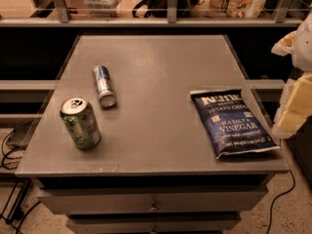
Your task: Pick blue chip bag
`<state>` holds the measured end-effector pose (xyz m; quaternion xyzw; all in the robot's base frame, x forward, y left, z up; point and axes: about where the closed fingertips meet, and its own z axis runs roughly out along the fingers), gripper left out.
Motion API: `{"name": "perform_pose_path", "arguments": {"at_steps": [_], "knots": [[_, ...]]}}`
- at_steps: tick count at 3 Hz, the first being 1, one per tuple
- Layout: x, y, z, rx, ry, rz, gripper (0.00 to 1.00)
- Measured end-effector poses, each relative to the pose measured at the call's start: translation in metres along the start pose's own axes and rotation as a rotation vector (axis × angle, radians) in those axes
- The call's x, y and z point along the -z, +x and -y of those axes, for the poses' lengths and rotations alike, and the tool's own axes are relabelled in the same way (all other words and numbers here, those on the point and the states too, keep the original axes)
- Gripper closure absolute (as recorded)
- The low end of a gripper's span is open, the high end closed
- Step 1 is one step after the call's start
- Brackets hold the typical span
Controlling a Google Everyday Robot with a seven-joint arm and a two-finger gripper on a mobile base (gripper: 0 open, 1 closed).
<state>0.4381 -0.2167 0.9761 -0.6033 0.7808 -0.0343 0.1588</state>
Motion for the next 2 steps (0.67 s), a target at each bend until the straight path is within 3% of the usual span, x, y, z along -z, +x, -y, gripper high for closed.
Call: {"name": "perform_pose_path", "arguments": {"at_steps": [1, 2], "knots": [[0.0, -0.001, 0.0, 0.0, 0.002, 0.003, 0.0], [-0.016, -0.008, 0.002, 0.004, -0.045, 0.048, 0.0]]}}
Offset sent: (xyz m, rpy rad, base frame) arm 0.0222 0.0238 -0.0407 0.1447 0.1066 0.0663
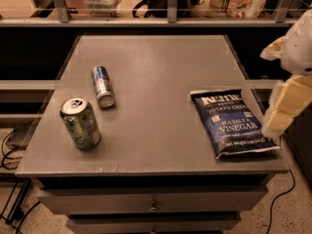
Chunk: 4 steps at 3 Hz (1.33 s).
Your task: Pick blue chip bag
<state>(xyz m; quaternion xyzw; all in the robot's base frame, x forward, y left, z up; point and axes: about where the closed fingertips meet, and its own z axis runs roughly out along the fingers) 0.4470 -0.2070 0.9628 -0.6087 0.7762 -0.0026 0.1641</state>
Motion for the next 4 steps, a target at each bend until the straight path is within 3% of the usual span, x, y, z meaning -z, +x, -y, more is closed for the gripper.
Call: {"name": "perform_pose_path", "arguments": {"at_steps": [1, 2, 4], "knots": [[-0.035, -0.006, 0.007, -0.008, -0.066, 0.036, 0.0], [-0.063, -0.009, 0.017, -0.015, -0.084, 0.05, 0.0], [-0.113, -0.001, 0.034, -0.014, -0.042, -0.051, 0.0]]}}
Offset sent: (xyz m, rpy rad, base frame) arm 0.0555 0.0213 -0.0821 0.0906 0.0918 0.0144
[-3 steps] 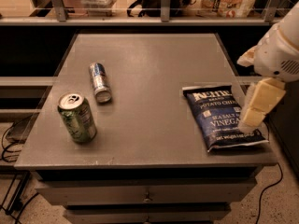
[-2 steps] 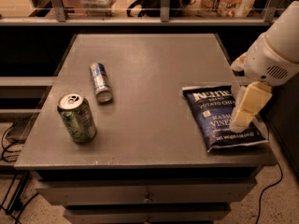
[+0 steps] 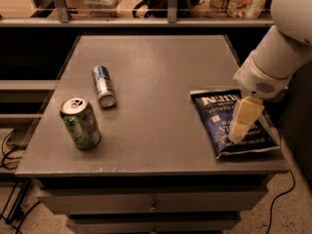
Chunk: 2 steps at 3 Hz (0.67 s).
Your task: Pick blue chip bag
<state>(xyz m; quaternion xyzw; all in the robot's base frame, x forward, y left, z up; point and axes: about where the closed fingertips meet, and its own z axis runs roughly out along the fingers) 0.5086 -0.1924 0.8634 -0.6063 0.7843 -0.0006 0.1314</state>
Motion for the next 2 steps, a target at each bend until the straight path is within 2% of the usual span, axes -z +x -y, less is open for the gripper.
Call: {"name": "perform_pose_path", "arguments": {"at_steps": [1, 2], "knots": [[-0.0186, 0.0109, 0.0036, -0.017, -0.003, -0.049, 0.0], [-0.0259, 0.0178, 0.0025, -0.031, -0.025, -0.056, 0.18]]}}
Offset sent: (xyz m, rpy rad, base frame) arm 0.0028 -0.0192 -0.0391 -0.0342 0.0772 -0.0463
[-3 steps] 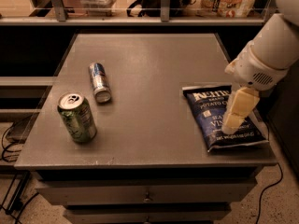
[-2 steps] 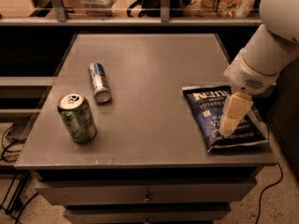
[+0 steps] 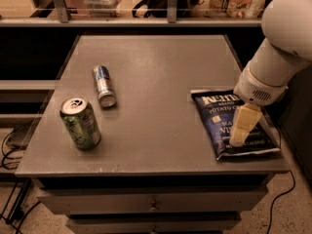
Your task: Pick blue chip bag
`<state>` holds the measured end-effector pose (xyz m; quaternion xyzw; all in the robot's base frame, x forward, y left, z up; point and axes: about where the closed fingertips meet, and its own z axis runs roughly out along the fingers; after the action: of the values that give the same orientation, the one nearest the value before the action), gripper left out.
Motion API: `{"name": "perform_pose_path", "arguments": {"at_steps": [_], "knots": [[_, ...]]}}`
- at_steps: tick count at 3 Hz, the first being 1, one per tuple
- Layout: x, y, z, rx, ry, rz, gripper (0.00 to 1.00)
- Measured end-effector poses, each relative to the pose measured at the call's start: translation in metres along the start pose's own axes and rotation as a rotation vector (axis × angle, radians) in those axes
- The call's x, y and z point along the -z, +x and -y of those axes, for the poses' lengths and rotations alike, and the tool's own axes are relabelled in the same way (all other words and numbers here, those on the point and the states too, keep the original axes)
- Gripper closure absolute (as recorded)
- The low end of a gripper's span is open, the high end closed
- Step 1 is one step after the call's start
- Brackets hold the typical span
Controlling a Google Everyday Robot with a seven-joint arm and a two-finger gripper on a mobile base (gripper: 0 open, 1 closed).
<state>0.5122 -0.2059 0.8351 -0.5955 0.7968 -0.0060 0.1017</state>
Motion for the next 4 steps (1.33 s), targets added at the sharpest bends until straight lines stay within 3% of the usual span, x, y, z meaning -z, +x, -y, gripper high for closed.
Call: {"name": "perform_pose_path", "arguments": {"at_steps": [2, 3, 4], "knots": [[0.016, -0.005, -0.013, 0.023, -0.01, 0.034, 0.65], [0.041, -0.013, -0.019, 0.06, 0.019, 0.059, 0.87], [0.081, -0.028, -0.019, 0.114, 0.058, 0.116, 1.0]]}}
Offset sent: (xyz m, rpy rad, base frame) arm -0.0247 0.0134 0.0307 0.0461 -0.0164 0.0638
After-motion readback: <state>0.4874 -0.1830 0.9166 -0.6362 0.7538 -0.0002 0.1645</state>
